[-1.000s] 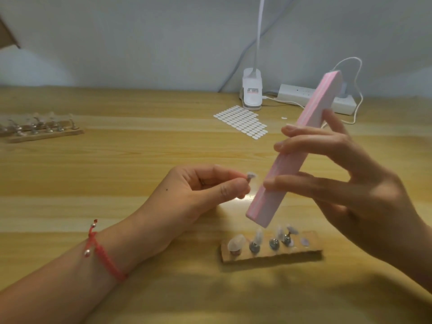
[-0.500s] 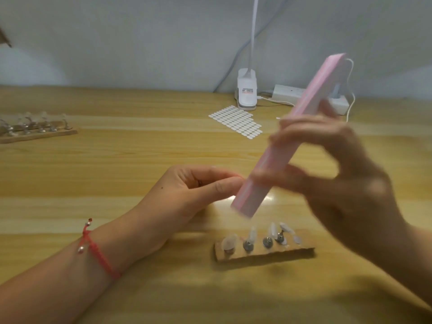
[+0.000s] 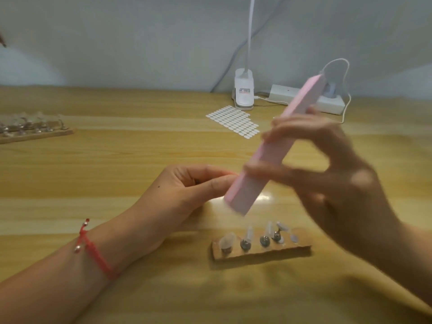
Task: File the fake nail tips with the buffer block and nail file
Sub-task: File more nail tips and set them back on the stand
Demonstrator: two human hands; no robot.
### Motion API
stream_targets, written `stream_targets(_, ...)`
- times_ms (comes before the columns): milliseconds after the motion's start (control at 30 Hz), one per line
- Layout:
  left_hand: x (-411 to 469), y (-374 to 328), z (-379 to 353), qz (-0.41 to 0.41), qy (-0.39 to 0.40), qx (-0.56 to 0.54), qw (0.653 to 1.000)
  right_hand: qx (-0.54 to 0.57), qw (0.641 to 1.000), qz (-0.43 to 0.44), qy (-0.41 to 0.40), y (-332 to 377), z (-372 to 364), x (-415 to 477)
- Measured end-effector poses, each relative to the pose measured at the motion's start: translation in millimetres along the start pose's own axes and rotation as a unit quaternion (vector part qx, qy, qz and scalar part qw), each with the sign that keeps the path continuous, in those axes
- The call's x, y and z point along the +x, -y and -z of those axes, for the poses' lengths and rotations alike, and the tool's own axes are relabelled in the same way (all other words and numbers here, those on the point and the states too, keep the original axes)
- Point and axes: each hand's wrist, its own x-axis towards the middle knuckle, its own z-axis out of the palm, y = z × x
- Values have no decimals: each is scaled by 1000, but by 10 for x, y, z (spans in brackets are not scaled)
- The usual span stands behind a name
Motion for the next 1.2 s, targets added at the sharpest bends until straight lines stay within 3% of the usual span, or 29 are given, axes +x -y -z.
stream_targets(100,0,8,7,-5,14,0,1000,3,999,40,21,79,-38,-22)
stream_targets(233,5,16,23,-2,6,-3,1000,-13,1000,-16,1,-25,27,3)
stream_targets(367,-5,-4,16,-5,42,-5,999,11,999,36,20,131,-55,-39)
stream_targets(467,-2,-10,5,-1,12,6,1000,13,999,-46,-12,-17,38,2)
stream_targets(600,-15,-15,7,4,31,-15,999,33,999,11,11,201,-77,-79)
stream_targets(733,-1,-4,4,-8,12,11,1000,25,997,-72,-11,1,42,-5)
stream_targets(900,-7,-9,2,-8,33,0,999,31,999,5,27,147,-36,-85)
stream_targets(1033,-5,-6,4,-11,16,31,999,27,997,-75,-6,-10,32,-46)
stream_targets(1133,-15,-4,11,-5,31,4,1000,39,999,-5,22,183,-82,-107)
stream_targets(1200,-15,-13,3,-4,26,3,1000,24,999,-10,22,109,-45,-79)
